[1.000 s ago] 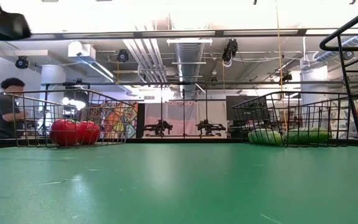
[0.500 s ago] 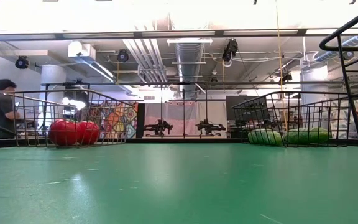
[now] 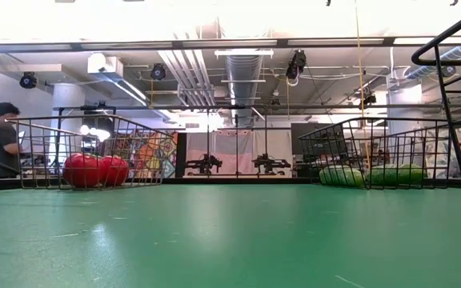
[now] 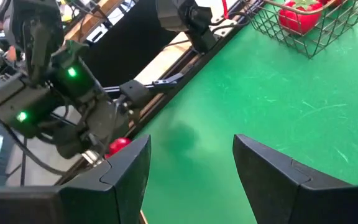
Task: Sort produce into baskets
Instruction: Put the tomato into the top left wire basket
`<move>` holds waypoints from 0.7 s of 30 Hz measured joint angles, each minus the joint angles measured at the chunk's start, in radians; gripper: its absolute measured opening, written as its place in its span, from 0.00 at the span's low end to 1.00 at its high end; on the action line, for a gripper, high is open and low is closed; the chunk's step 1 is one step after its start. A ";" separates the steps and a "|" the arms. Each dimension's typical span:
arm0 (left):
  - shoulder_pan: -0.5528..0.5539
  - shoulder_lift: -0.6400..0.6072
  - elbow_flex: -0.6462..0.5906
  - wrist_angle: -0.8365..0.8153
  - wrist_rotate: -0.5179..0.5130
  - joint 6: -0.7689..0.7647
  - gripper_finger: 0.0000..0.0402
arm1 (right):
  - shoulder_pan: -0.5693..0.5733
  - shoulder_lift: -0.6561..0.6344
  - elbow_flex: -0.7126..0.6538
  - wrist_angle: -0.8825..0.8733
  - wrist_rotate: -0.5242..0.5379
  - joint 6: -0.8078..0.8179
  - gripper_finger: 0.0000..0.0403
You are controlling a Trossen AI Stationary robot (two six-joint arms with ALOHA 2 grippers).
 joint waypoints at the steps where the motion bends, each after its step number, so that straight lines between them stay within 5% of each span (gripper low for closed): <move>1: 0.008 0.018 0.008 0.004 0.025 -0.004 0.89 | 0.000 0.000 0.000 0.000 -0.001 0.000 0.54; 10: 0.053 0.168 0.109 -0.002 0.097 -0.026 0.89 | 0.020 0.000 -0.002 -0.005 -0.007 0.000 0.54; 21: 0.075 0.223 0.089 0.004 0.071 -0.006 0.89 | 0.039 0.000 -0.003 -0.005 -0.007 0.000 0.54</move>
